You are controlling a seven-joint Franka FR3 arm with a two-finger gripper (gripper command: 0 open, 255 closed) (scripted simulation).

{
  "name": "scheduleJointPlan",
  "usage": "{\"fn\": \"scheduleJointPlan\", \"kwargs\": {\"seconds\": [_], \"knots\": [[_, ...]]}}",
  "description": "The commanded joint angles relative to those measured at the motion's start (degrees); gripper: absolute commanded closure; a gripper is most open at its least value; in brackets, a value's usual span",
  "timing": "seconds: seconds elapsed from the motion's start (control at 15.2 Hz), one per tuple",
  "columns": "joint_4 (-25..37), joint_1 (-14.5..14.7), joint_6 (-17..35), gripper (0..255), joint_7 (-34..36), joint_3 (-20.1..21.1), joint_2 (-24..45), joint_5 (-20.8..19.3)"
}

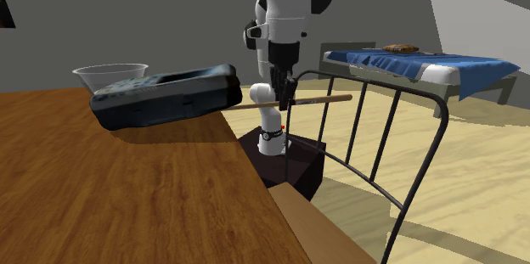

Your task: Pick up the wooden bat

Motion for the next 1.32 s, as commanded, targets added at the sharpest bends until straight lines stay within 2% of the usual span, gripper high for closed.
{"fn": "scheduleJointPlan", "kwargs": {"seconds": [0.0,0.13,0.33,0.79,1.12,1.25], "knots": [[0.0,0.0,0.0,255,0.0,0.0,0.0,0.0],[-0.2,0.0,0.1,255,0.0,0.0,-0.1,0.1],[3.7,0.6,-2.8,255,0.4,0.2,1.1,-0.6],[14.8,3.0,-10.2,255,1.4,0.6,5.2,-3.0],[26.0,6.4,-17.0,255,2.3,0.7,10.0,-5.9],[26.3,6.5,-17.3,255,2.3,0.7,10.2,-6.0]]}}
